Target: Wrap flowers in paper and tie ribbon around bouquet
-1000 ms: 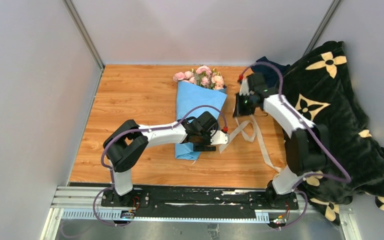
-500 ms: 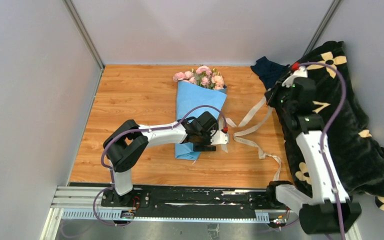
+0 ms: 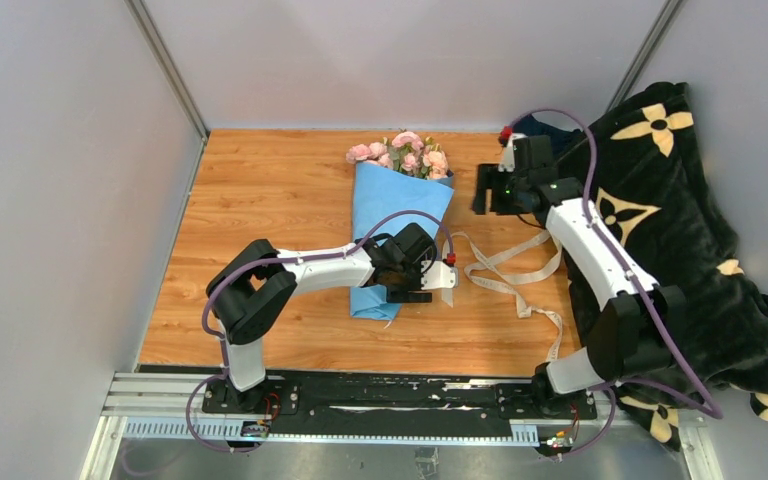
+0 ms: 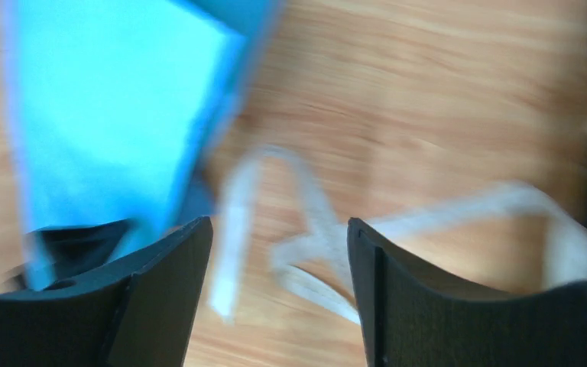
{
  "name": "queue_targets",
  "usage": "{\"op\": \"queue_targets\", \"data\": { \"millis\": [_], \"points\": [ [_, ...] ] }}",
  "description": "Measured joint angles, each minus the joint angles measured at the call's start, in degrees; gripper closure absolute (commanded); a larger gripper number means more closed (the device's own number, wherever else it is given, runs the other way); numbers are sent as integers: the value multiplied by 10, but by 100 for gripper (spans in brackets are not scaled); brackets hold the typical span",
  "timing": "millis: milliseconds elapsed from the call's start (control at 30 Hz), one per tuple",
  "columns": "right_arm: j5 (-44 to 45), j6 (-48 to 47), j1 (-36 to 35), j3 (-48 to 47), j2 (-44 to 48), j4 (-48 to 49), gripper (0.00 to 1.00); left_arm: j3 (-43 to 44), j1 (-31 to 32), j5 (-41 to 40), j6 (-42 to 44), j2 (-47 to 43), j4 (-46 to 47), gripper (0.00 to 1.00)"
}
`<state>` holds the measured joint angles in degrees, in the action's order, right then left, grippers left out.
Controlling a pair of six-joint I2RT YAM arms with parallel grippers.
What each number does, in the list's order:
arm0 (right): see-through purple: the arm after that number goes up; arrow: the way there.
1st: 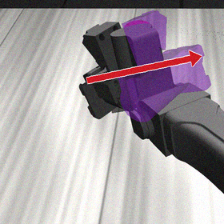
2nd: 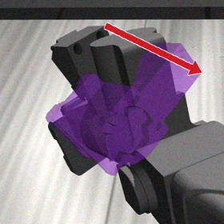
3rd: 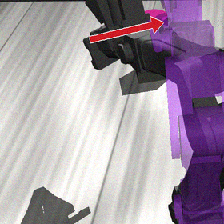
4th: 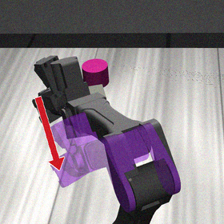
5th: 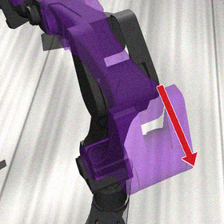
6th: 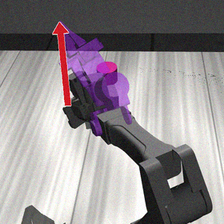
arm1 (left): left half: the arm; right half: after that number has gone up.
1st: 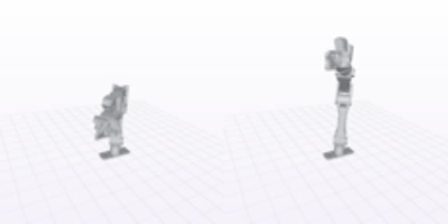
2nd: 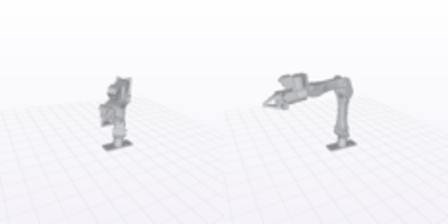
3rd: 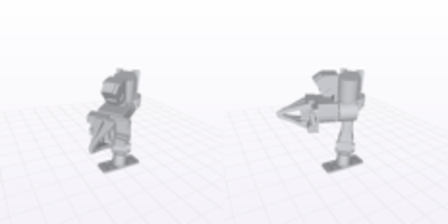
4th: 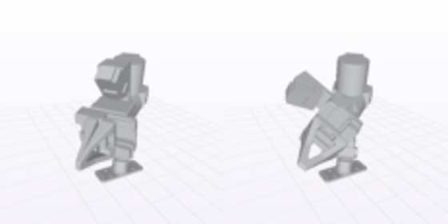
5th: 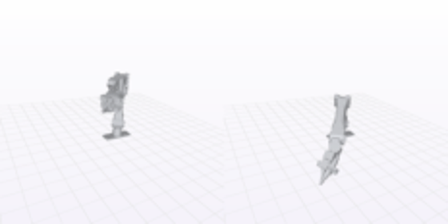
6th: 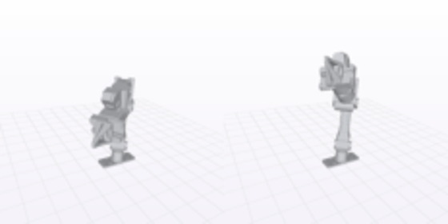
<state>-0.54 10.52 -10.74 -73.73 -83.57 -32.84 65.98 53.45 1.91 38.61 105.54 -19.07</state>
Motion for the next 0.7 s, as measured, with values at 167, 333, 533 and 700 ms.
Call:
{"op": "queue_targets", "data": {
  "millis": [167, 333, 533, 700],
  "points": [
    [-229, 41, -29, 57, -35, 170, 9, 0, 0, 0, 0, 0, 0, 25],
    [-327, 102, -38, 59, -176, 254, 8, 0, 0, 0, 0, 0, -1, 25],
    [-351, 145, -68, 59, -248, 279, 8, 1, 0, 0, 0, 1, -2, 25],
    [-349, 173, -69, 76, -254, 297, 8, 1, 0, 0, 0, 1, -2, 25]
  ]
}}
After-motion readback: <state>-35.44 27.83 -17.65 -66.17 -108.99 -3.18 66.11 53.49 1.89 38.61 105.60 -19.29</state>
